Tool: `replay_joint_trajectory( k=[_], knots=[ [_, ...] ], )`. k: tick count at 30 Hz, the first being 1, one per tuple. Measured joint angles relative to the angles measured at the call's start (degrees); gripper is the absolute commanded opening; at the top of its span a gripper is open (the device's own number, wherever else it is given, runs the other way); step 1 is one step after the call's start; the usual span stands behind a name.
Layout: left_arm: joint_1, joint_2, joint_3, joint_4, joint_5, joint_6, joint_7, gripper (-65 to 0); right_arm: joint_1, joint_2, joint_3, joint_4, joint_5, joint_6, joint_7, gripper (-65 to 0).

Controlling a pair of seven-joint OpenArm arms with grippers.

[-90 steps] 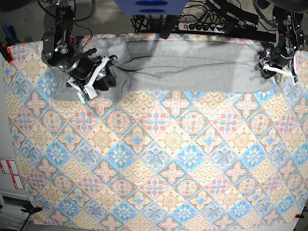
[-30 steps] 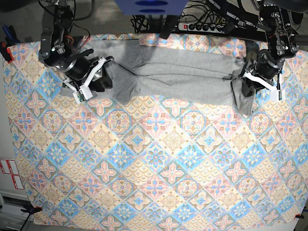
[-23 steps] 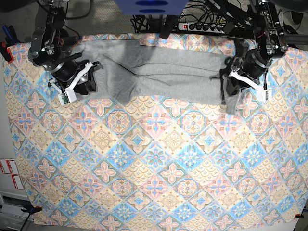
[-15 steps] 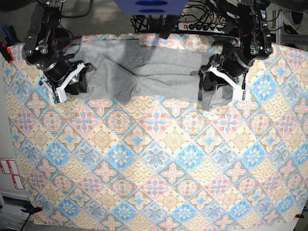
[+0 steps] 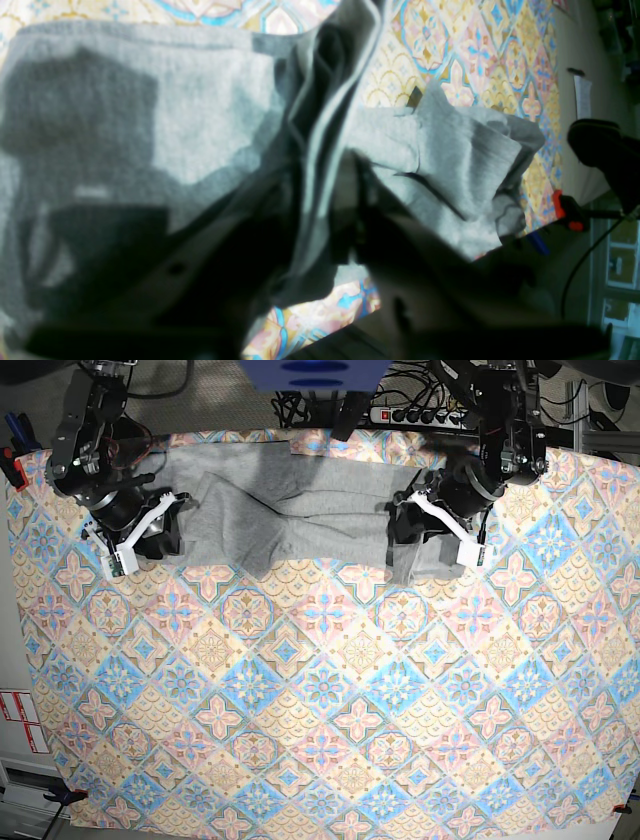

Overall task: Fold the T-shirt properly
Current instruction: 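Fold the strip's end with the left gripper toward the right gripper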

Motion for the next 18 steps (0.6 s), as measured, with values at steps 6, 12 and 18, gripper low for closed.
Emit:
replay_joint_trajectory(
  k=[6,12,18],
  knots=[
    [0.35,-2.97,0.17,0.68,-6.69,-0.24,3.76,-41.4,0.04,-0.04,-0.02,0.00,0.00,0.04,0.07,-48.5],
    [-0.20,-11.63,-1.03,2.60,-17.33,-0.22,3.02,-41.4,0.02,-0.09,-0.02,0.00,0.00,0.22,0.04,-48.3],
    [0.26,-12.11,-11.17,1.70,-15.04,-0.09,2.97,-41.4,-0.11,0.68,0.00,-2.51,0.11,0.22,0.17,-47.9]
  ],
)
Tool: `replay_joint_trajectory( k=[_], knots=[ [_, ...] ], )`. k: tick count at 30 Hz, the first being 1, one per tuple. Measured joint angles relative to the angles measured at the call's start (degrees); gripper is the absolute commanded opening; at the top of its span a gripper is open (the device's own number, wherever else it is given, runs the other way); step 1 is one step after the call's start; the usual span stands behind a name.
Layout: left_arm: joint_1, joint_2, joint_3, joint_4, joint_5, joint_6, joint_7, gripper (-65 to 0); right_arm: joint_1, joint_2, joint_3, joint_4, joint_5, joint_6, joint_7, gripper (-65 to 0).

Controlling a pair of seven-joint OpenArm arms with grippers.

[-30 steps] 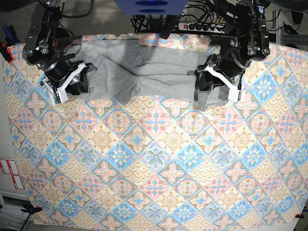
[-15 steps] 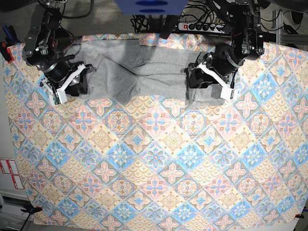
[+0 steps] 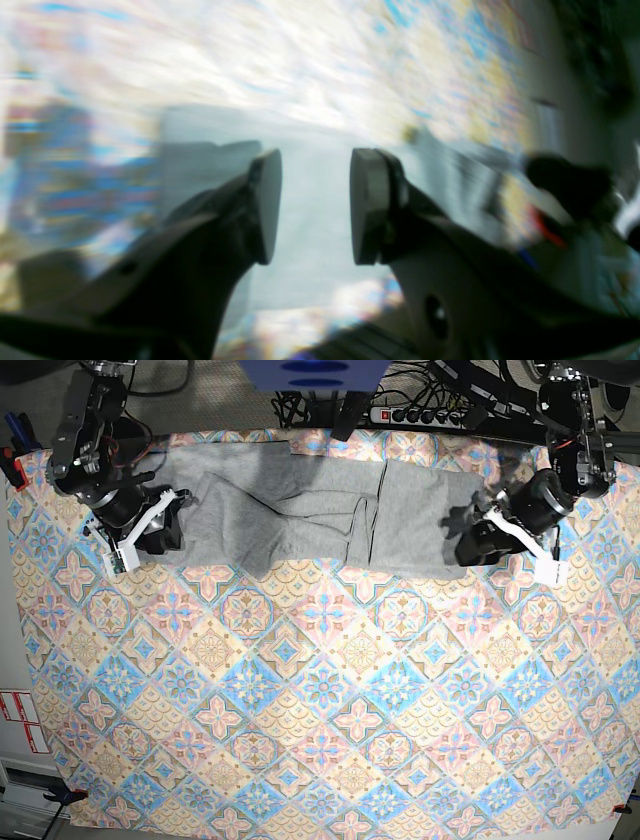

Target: Fold the T-shirt properly

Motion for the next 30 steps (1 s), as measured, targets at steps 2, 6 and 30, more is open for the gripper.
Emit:
replay_joint_trajectory(
  k=[2,6,30],
  knots=[
    [0.00,-0.17,-1.99,-1.01,2.27,0.11,0.09,-41.4,0.11,0.35,0.20,-1.70,-0.26,-0.22,-0.11,-46.0],
    [-0.17,0.04,-2.27,-2.97,3.82,-0.42,0.11,-41.4,0.39,0.20,3.30,-4.70,0.35,-0.07,-1.22,-42.1],
    [-0.46,0.31,-2.21,-8.76,3.98,-0.17,0.00,-41.4,6.16,0.35,6.16,-21.38,-0.09,-0.15,-4.31,-36.0]
  ],
)
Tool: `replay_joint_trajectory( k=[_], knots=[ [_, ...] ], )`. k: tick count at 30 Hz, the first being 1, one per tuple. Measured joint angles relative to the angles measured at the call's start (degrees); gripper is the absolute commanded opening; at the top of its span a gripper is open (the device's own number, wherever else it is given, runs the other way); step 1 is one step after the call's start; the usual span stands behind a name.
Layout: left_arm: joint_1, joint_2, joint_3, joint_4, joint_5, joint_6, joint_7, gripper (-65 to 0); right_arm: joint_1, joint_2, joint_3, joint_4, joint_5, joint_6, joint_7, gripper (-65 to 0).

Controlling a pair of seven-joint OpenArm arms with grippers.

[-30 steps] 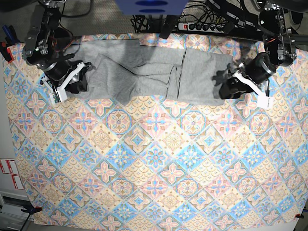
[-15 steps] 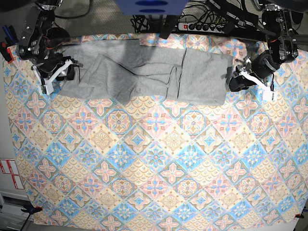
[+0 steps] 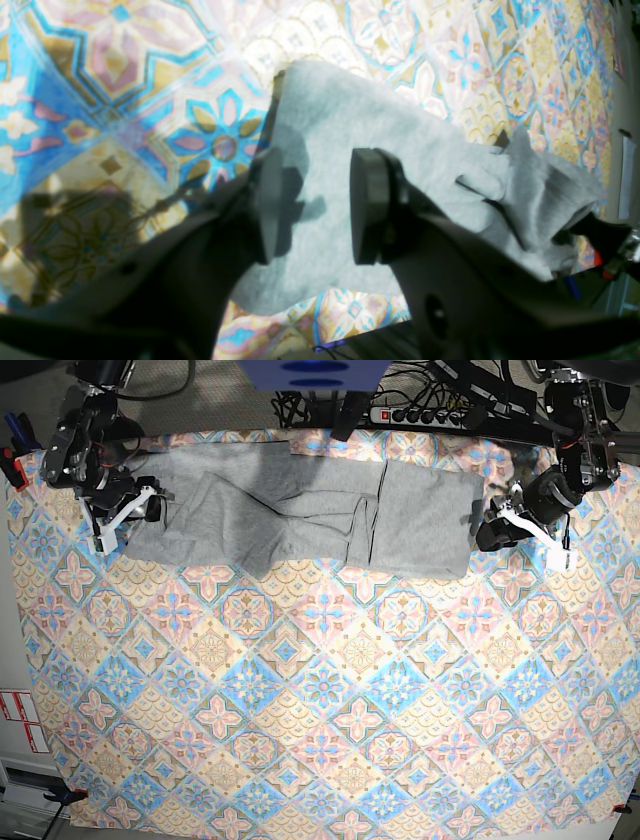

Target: Fold the T-shirt properly

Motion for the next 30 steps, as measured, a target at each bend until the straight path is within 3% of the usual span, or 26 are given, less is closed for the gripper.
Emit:
replay_joint_trajectory(
  k=[7,30],
  knots=[
    [0.00,0.00,0.00,0.00,0.04,0.00,0.02,-41.4,1.42,0.46,-1.09,-4.37,1.57,0.42,3.39,-33.4],
    [0.02,0.00,0.00,0.00,0.07,0.00,0.02,-41.4,0.66,1.11,-1.29,-2.23,1.03,0.37,1.44,-33.4]
  ],
)
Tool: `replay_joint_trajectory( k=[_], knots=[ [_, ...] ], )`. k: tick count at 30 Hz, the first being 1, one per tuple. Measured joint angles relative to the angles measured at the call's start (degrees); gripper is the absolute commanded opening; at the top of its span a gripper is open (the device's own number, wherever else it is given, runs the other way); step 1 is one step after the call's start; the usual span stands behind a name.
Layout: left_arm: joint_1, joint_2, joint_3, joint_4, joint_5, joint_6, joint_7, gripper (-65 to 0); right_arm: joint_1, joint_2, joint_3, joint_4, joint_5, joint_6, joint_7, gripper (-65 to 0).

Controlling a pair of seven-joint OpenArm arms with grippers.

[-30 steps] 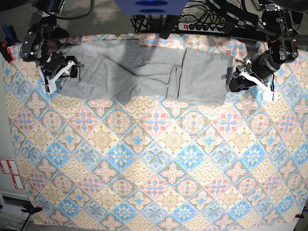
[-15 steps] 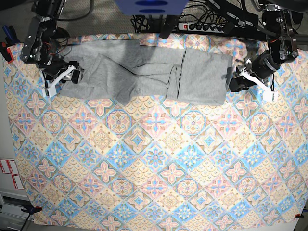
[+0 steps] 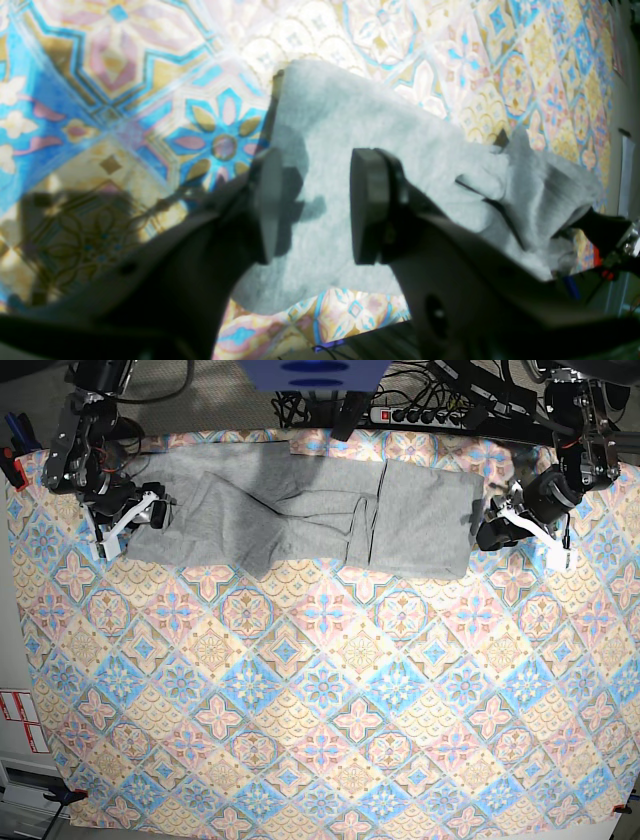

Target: Fold the T-shirt properly

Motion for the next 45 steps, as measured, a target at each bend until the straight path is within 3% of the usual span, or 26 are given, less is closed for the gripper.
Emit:
replay_joint_trajectory(
  k=[8,15,21,27,33,43,45],
  knots=[
    [-1.62,0.00,0.02,0.00,-0.04,-0.02,-0.17,-41.4,-0.42,1.95,-7.93,0.90,-1.68,-2.03,0.48,-33.8],
    [-1.53,0.02,0.02,0.00,-0.04,0.00,-0.02,-41.4,-0.48,1.73,-11.13,1.44,-1.16,-2.12,1.01,-48.6],
    [-1.49,0.02,0.02,0.00,-0.02,0.00,0.00,-41.4,-0.50,1.42,-12.94,1.42,-0.20,-1.51,1.03,-51.3],
    [-1.51,0.02,0.02,0.00,-0.02,0.00,0.00,-41.4,-0.17,1.29,-12.83,1.14,-0.20,-1.49,0.83,-64.8],
    [-1.55,0.02,-0.11,0.00,-0.04,0.02,0.00,-41.4,2.71,0.02,-7.76,0.39,0.00,0.15,-3.34,-64.8],
    [-1.60,0.02,-0.26,0.00,-0.04,0.00,-0.09,-41.4,9.88,-0.24,-1.51,-0.28,-0.61,-0.22,-2.80,-64.8],
    [-1.55,0.02,-0.26,-0.02,-0.02,0.02,-2.36,-41.4,10.71,-0.39,0.00,-0.55,-0.68,0.00,-3.30,-64.8]
  ],
)
